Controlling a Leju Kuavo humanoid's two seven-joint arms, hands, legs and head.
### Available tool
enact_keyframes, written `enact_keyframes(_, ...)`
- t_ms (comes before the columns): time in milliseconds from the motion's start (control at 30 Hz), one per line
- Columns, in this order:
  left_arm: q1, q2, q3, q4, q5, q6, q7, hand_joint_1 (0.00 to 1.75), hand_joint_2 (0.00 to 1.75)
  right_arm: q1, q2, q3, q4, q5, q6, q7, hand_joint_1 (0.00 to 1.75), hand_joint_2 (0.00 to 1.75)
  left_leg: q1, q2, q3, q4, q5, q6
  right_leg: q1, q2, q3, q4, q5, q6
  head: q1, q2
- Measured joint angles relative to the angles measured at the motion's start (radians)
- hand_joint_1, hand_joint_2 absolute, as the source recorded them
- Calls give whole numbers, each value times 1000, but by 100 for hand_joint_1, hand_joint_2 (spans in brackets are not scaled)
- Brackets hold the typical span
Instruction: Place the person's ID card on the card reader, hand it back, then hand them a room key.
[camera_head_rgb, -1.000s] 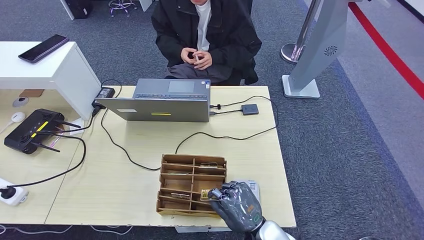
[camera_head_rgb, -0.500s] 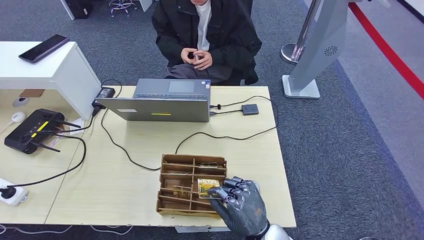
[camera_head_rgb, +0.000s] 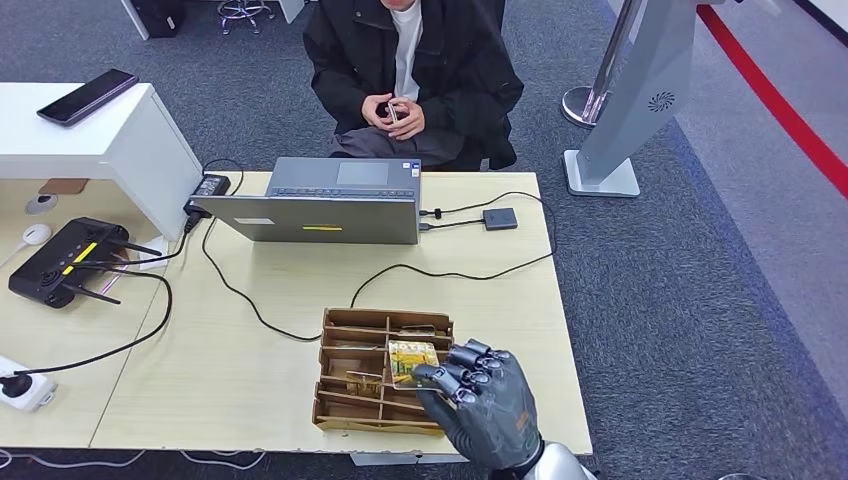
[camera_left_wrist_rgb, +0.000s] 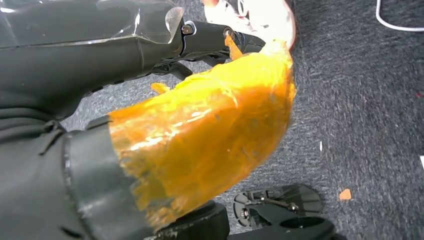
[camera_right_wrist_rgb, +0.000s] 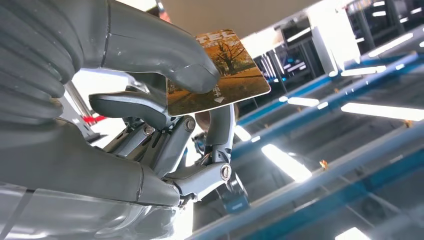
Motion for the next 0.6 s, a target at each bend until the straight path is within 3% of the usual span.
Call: enact_keyframes(600, -4, 0, -65, 0, -38, -16, 11, 0, 0, -203, 34, -1, 11, 27, 13, 30, 175, 175, 0, 0, 0, 0, 0, 0, 0, 0, 0, 0, 0, 0, 0, 0)
